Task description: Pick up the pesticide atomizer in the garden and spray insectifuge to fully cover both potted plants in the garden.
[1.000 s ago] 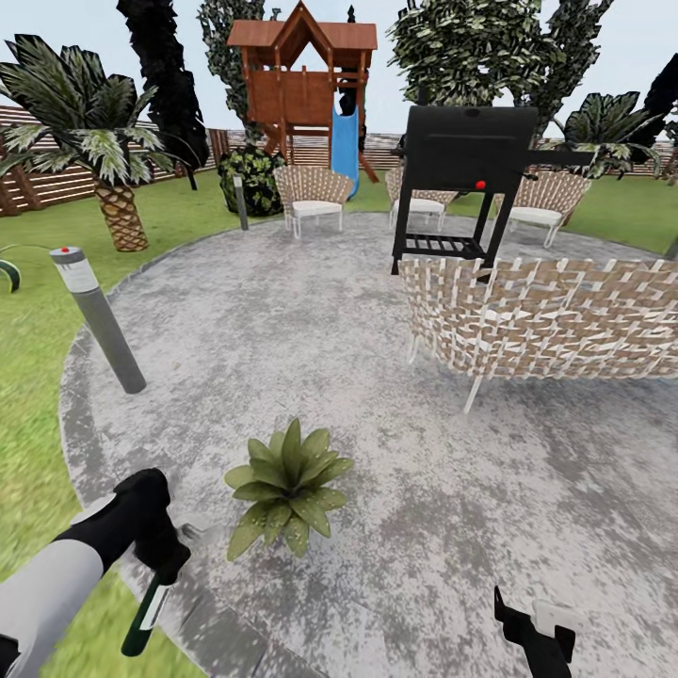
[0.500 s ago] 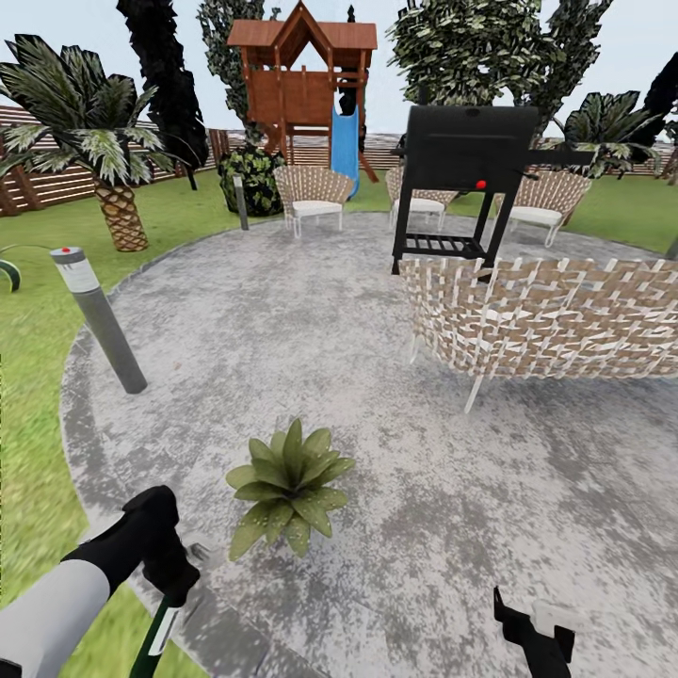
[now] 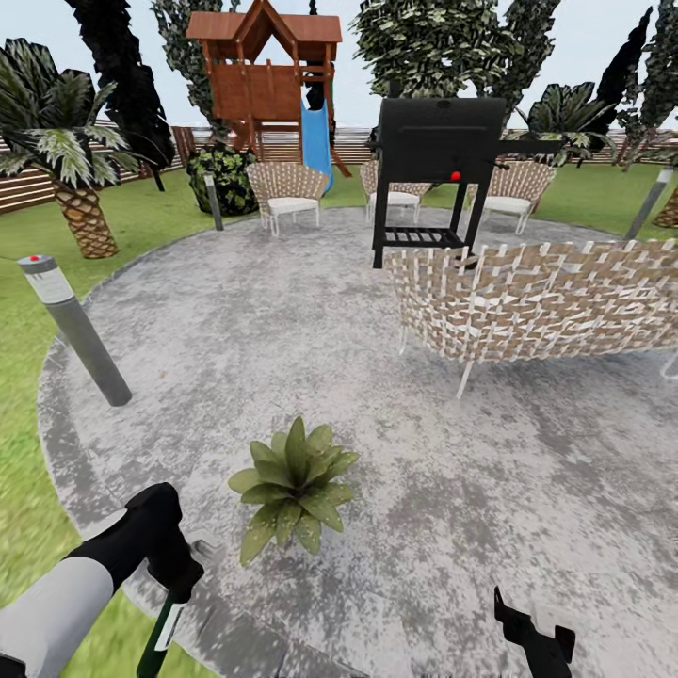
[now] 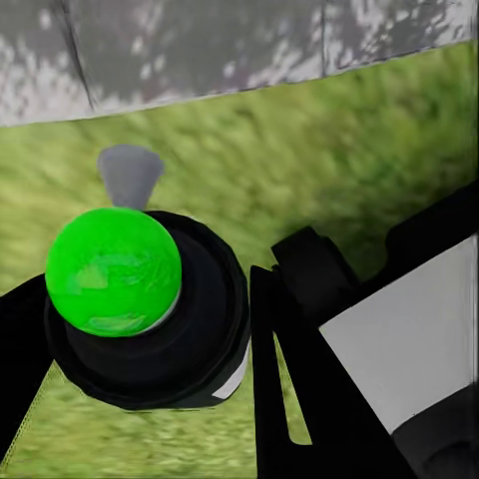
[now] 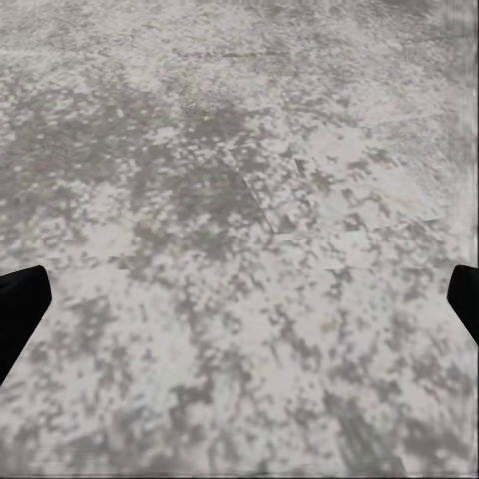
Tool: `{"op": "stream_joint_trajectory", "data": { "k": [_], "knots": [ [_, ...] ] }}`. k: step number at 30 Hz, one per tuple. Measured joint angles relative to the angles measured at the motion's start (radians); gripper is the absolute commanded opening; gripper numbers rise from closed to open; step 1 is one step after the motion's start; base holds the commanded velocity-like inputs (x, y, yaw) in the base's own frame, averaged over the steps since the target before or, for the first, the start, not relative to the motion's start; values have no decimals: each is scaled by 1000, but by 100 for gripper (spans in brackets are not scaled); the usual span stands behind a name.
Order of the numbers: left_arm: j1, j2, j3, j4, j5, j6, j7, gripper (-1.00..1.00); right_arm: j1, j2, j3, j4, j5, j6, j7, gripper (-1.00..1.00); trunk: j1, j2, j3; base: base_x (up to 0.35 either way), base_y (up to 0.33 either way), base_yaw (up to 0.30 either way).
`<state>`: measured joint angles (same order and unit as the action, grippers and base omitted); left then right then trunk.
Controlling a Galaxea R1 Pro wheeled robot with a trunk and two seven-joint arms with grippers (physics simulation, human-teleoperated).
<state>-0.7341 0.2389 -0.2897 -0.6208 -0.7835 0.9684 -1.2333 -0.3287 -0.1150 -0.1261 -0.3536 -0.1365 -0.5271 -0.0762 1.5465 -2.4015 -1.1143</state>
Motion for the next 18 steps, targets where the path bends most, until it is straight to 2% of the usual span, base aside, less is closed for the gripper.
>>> {"op": "stream_joint_trajectory", "data": {
  "k": [4, 7, 9, 13, 15, 18],
  "knots": [
    [-15, -31, -5, -1, 2, 0, -23, -100, 0, 0, 0, 0, 0, 0, 0, 100, 0, 0, 0, -10, 14, -126],
    [-64, -45, -10, -2, -4, -2, -105, -100, 0, 0, 0, 0, 0, 0, 0, 100, 0, 0, 0, -1, 2, -21],
    [-106, -45, -32, -1, -15, -3, -164, -100, -1, 0, 0, 0, 0, 0, 0, 100, 0, 0, 0, 0, 0, -5],
    [-148, -36, -98, 2, -35, -3, -201, -100, 0, 0, 0, 0, 0, 0, 0, 100, 0, 0, 0, 0, 0, -1],
    [-150, -33, -105, 9, -36, -6, -204, -100, 0, 0, 0, 0, 0, 0, 0, 100, 0, 0, 0, 0, 0, 0],
    [-142, -24, -109, 17, -37, -79, -223, -100, 0, 0, 0, 0, 0, 0, 0, 100, 0, 0, 0, 0, 0, 0]
  ]
}}
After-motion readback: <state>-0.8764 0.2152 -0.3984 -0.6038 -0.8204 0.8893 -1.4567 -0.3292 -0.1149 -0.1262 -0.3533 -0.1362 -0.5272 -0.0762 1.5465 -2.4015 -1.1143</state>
